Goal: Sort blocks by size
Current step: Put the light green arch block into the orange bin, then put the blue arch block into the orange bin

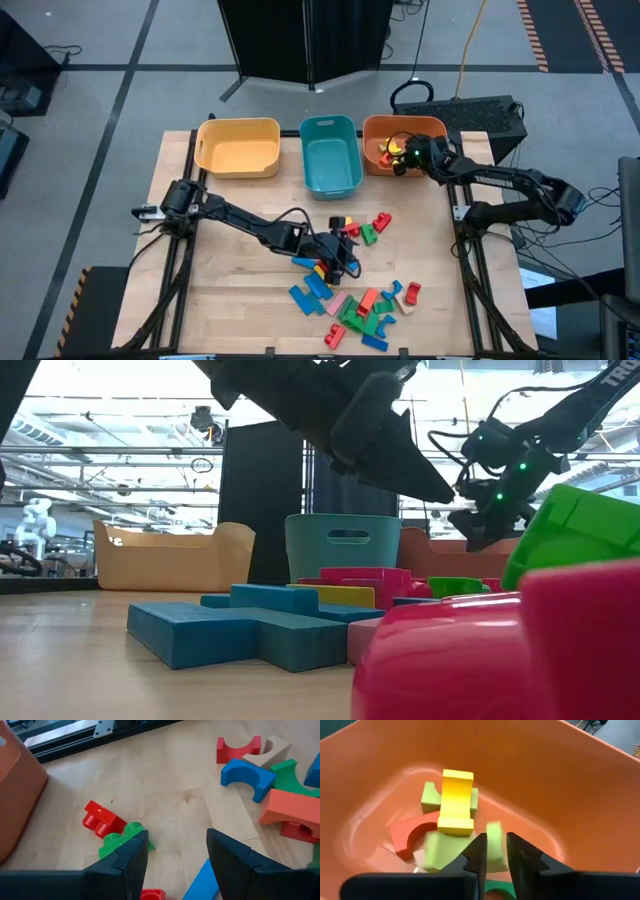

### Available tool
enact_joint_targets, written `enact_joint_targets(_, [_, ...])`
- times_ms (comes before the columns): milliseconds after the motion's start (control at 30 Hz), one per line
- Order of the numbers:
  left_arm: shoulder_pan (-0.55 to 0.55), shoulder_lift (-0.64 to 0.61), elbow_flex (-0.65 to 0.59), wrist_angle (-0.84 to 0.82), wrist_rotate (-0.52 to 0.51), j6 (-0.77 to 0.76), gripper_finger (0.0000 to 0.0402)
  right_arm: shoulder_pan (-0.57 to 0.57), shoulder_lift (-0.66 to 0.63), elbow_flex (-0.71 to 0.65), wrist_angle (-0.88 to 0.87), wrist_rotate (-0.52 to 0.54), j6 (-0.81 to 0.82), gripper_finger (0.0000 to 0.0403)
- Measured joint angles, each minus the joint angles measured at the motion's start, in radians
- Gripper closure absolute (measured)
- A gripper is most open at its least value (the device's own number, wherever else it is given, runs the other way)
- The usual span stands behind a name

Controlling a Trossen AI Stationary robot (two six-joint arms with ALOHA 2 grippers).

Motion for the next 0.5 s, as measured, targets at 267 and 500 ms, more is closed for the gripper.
enact_joint_targets(267, [0.0,0.0,0.0,0.001,0.106,0.034,0.021,0.002,-0.036,0.0,-0.002,0.006,0.001,0.029])
enact_joint_targets(500, [0.0,0.0,0.0,0.001,0.117,0.035,0.021,0.038,-0.142,0.0,-0.02,-0.16,0.001,0.0271])
